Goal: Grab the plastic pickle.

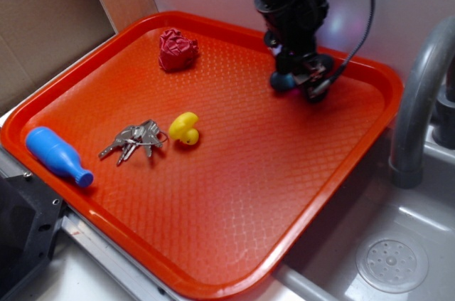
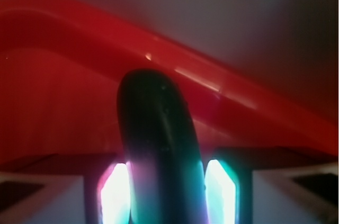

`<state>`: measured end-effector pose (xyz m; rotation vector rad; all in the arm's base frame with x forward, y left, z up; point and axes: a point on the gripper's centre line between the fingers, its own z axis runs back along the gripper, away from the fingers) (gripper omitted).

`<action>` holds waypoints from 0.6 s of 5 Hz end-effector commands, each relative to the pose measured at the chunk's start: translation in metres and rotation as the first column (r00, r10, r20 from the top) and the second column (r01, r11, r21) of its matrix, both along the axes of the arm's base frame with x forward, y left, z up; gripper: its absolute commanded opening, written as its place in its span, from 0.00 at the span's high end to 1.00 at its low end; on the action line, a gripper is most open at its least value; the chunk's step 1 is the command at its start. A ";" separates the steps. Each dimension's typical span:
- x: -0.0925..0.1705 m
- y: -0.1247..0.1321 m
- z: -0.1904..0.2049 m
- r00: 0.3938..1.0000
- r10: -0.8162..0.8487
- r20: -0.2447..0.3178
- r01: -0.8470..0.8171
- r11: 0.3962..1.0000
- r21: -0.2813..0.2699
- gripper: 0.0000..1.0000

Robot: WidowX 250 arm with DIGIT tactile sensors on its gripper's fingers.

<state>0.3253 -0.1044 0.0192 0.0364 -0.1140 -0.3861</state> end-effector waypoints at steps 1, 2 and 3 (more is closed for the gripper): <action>-0.050 0.013 0.078 0.982 0.086 -0.171 -0.111 0.983 -0.145 1.00; -0.056 0.034 0.128 0.955 0.253 -0.153 -0.276 0.949 -0.154 1.00; -0.071 0.064 0.177 0.926 0.367 -0.084 -0.377 0.898 -0.228 1.00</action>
